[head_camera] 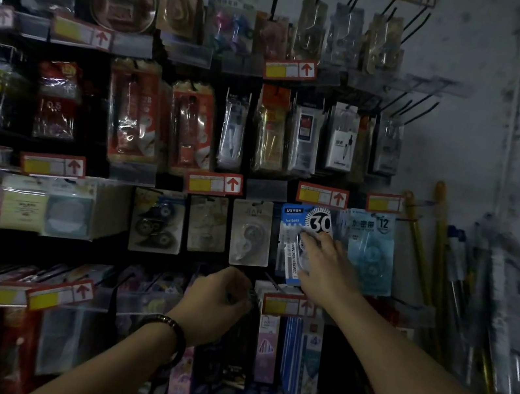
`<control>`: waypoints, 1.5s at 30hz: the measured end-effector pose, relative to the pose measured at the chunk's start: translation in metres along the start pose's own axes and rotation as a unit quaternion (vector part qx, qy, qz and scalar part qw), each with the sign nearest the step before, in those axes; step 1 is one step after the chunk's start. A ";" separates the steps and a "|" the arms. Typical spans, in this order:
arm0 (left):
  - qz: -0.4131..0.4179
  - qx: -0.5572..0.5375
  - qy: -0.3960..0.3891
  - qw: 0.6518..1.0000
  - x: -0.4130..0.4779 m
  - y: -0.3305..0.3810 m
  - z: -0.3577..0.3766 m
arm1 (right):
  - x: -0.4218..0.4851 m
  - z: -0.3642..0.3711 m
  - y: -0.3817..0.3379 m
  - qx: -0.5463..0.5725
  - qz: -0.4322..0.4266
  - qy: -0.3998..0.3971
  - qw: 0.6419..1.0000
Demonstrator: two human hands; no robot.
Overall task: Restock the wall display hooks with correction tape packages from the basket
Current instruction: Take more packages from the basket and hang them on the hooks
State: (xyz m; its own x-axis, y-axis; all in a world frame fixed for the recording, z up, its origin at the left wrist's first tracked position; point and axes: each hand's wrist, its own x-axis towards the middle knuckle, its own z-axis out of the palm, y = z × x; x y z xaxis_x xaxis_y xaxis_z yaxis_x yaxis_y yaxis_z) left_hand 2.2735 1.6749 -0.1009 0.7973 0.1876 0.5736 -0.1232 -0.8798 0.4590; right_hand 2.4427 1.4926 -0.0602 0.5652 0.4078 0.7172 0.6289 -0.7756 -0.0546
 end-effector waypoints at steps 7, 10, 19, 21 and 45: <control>0.003 0.020 -0.012 1.000 -0.012 -0.008 0.000 | 0.005 0.009 -0.010 0.010 0.027 -0.012 1.000; 0.000 0.017 -0.025 1.000 -0.025 -0.014 -0.001 | -0.010 0.007 -0.016 0.021 0.026 -0.014 0.999; -0.043 0.034 -0.132 0.990 -0.117 -0.061 0.026 | -0.113 0.014 -0.053 0.126 -0.063 -0.007 0.990; -0.055 0.061 -0.150 0.985 -0.153 -0.078 0.042 | -0.150 0.033 -0.066 0.156 -0.076 -0.042 0.984; -0.328 0.088 -0.481 0.808 -0.547 -0.256 0.248 | -0.644 0.339 -0.136 0.182 0.170 -0.619 0.745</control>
State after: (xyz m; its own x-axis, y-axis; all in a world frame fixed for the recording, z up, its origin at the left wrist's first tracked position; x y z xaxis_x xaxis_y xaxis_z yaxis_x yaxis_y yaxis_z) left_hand 2.0151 1.6895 -0.7008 0.7579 0.2869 -0.5859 0.5307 -0.7935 0.2979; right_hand 2.1740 1.4991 -0.7501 0.6422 0.5242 -0.5593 0.3125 -0.8453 -0.4334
